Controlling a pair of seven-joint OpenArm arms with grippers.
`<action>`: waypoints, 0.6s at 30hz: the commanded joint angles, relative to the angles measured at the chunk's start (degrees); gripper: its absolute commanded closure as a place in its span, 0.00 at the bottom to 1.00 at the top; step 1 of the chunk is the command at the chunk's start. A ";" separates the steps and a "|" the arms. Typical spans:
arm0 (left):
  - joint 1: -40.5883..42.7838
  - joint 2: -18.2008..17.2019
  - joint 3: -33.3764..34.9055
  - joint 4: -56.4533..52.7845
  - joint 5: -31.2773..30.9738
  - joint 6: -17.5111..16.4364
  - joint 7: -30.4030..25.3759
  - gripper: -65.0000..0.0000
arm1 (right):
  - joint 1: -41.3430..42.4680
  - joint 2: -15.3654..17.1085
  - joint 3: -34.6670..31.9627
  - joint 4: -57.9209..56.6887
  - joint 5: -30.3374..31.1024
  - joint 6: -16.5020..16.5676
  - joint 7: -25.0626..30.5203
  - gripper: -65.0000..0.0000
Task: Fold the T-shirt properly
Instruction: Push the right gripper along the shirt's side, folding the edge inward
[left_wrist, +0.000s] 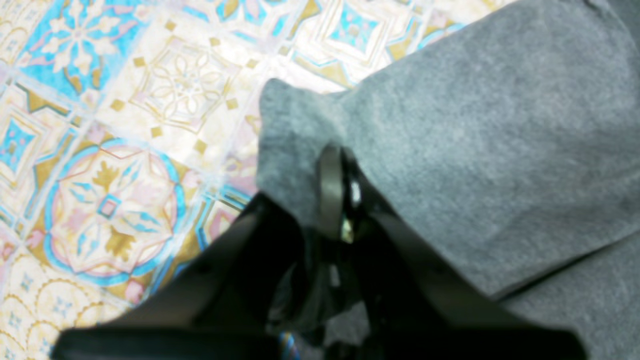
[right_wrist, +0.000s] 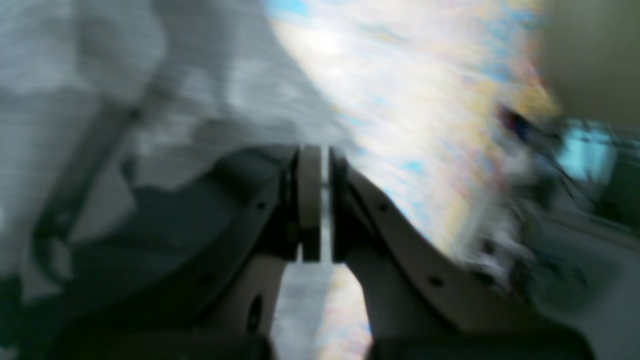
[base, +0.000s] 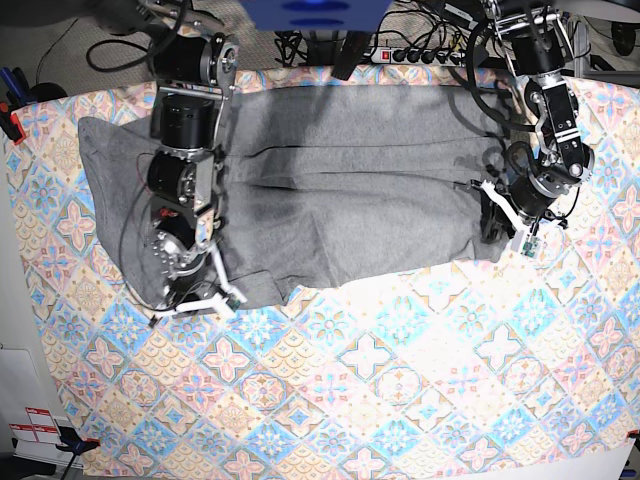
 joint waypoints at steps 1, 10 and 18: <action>-0.69 -0.72 -0.12 0.88 -1.02 0.10 -1.31 1.00 | 0.07 -0.26 0.19 1.38 0.34 -0.14 0.30 0.96; -0.61 -0.72 -0.12 0.88 -1.29 0.10 -1.31 1.00 | -2.83 -0.26 0.01 3.14 0.34 -0.14 0.74 0.94; -0.61 -0.72 -0.12 0.88 -1.02 0.10 -1.31 1.00 | -3.18 -2.37 -7.90 2.88 0.34 0.04 1.00 0.56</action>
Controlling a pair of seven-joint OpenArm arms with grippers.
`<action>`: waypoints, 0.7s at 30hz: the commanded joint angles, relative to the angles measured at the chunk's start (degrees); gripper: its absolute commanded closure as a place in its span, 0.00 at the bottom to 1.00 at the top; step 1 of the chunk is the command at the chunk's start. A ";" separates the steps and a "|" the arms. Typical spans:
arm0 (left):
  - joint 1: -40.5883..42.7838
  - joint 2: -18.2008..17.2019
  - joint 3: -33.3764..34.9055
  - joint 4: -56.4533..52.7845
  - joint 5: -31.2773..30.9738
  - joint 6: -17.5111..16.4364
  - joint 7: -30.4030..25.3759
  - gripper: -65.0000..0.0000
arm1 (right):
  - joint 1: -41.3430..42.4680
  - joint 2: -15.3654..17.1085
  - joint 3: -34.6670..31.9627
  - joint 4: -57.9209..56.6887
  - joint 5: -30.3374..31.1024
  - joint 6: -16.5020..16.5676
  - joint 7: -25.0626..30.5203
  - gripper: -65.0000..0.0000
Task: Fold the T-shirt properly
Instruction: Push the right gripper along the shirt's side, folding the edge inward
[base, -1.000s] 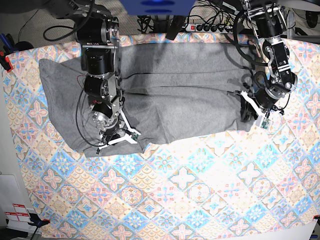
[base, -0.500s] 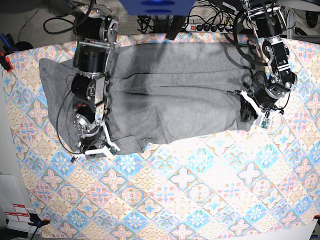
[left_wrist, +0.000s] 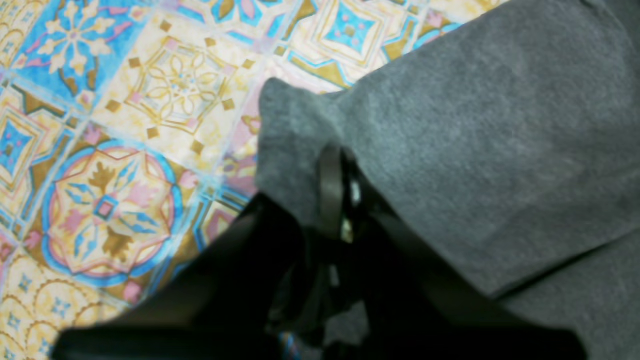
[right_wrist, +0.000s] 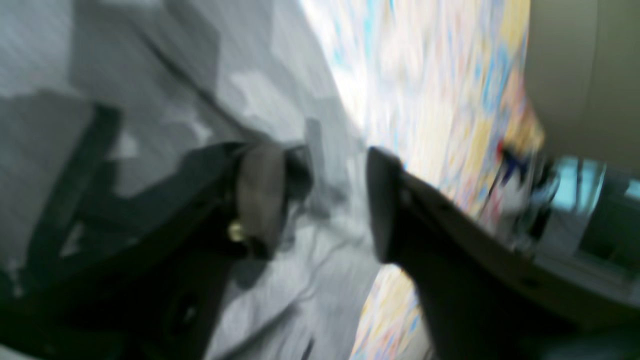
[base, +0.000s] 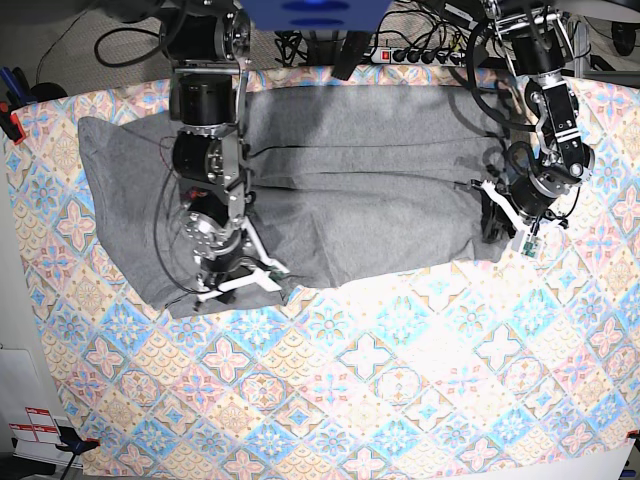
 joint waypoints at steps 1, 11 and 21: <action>-0.63 -0.65 -0.12 0.88 -1.05 0.05 -1.31 1.00 | 1.63 0.12 -0.65 0.84 0.25 -1.27 1.00 0.54; -0.63 -0.65 -0.12 0.88 -1.05 0.05 -1.31 1.00 | 3.56 0.12 -1.09 -8.74 0.25 -1.36 2.15 0.40; -0.72 -0.65 -0.12 0.88 -1.05 0.05 -1.31 1.00 | 4.79 0.12 -1.53 -8.83 0.25 -1.36 2.15 0.40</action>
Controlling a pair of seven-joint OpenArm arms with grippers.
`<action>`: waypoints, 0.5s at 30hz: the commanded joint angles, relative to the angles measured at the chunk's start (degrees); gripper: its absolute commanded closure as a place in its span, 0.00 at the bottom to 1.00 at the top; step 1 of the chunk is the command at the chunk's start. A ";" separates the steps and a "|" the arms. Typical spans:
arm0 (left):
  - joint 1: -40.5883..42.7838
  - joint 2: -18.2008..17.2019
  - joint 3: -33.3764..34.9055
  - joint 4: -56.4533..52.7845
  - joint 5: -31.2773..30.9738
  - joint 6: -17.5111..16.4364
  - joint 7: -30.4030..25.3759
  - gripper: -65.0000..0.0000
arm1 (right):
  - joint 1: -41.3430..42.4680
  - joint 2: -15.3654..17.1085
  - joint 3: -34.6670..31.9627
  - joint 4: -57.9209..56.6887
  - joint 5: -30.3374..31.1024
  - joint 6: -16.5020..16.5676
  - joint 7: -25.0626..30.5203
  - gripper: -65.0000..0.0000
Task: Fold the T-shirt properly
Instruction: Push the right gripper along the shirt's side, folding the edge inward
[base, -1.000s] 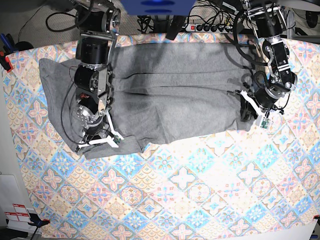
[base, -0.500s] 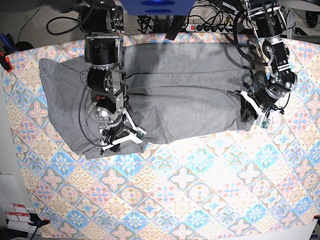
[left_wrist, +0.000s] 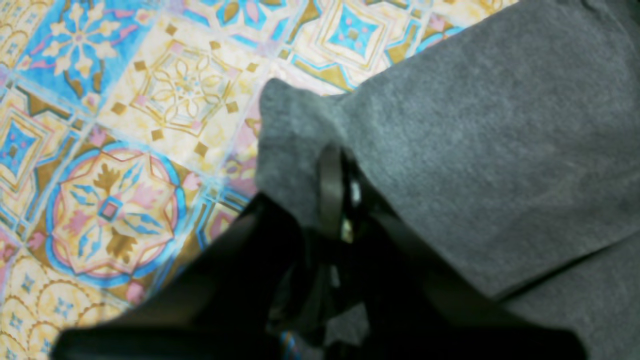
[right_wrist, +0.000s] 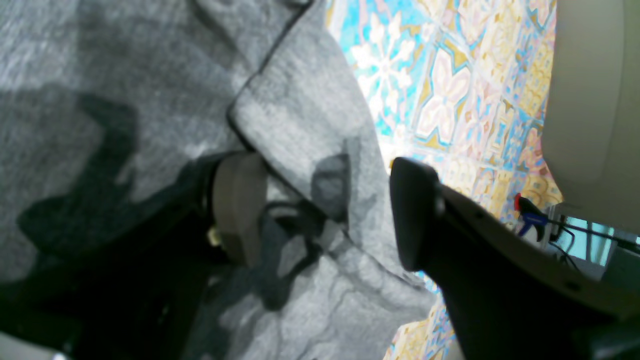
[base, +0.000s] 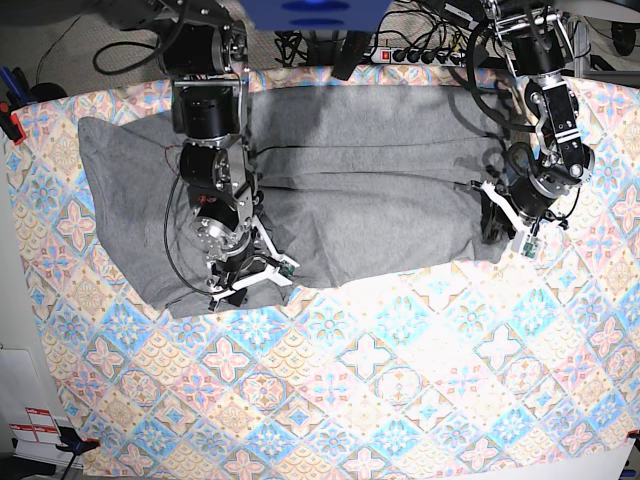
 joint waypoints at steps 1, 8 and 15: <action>-0.69 -0.69 -0.16 0.88 -1.05 -0.08 -1.31 1.00 | 1.41 -0.23 -0.13 0.57 0.29 -0.18 0.22 0.40; -0.69 -0.69 -0.16 0.88 -1.22 -0.08 -1.31 1.00 | 2.90 -0.40 -0.21 0.22 0.29 -0.18 0.22 0.40; -0.61 -0.69 -0.16 0.88 -1.31 -0.08 -1.31 1.00 | 6.07 -0.40 -0.48 -6.28 0.03 -0.01 0.31 0.40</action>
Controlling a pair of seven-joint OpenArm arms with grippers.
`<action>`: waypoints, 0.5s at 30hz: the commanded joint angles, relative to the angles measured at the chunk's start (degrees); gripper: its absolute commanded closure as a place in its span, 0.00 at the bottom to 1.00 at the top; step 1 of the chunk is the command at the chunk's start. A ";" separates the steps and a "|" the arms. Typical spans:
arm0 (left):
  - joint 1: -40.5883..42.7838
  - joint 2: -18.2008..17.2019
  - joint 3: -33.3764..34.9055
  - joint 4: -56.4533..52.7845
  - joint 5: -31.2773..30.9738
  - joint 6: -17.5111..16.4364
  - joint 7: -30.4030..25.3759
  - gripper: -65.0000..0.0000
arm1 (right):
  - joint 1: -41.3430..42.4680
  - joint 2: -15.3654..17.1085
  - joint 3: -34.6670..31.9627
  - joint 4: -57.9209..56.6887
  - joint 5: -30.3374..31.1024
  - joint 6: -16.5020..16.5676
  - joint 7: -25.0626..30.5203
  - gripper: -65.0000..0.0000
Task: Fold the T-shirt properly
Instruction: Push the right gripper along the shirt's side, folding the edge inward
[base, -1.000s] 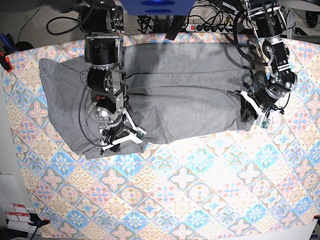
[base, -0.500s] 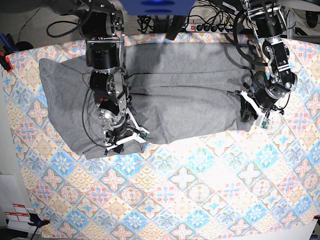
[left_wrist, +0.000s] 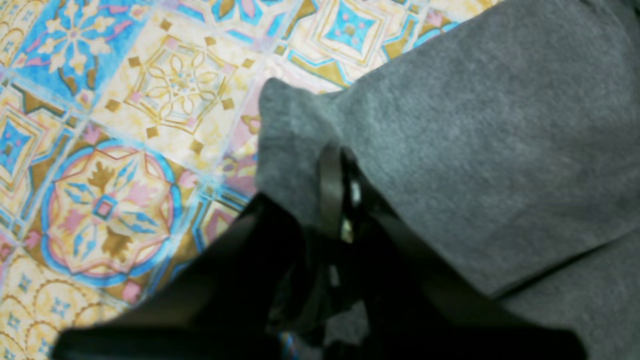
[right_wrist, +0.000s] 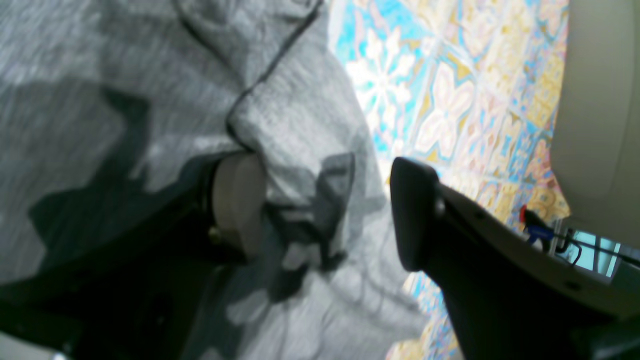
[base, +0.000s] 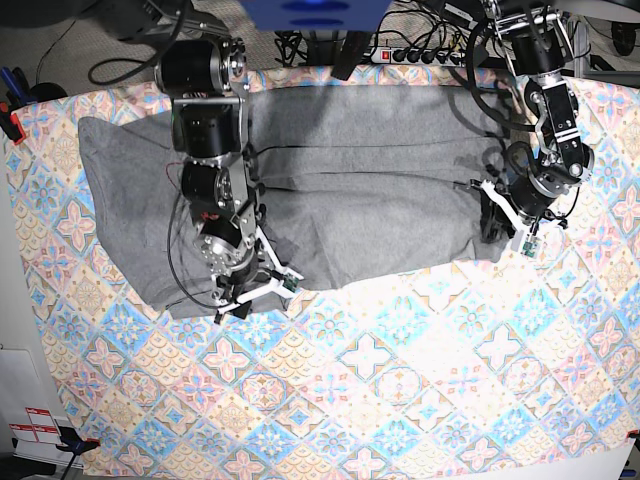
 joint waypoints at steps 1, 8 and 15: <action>-0.52 -0.69 -0.16 0.88 -1.22 -0.10 -1.31 1.00 | 1.83 -0.18 -0.92 -1.47 0.05 0.19 0.42 0.40; -0.34 -0.69 -0.25 0.80 -1.22 -0.10 -1.31 1.00 | 3.85 1.40 -7.95 -13.42 0.05 0.28 -0.28 0.56; -0.34 -0.69 -0.25 0.71 -1.22 -0.10 -1.31 1.00 | 6.22 1.40 -8.39 -17.03 0.05 0.28 -3.54 0.74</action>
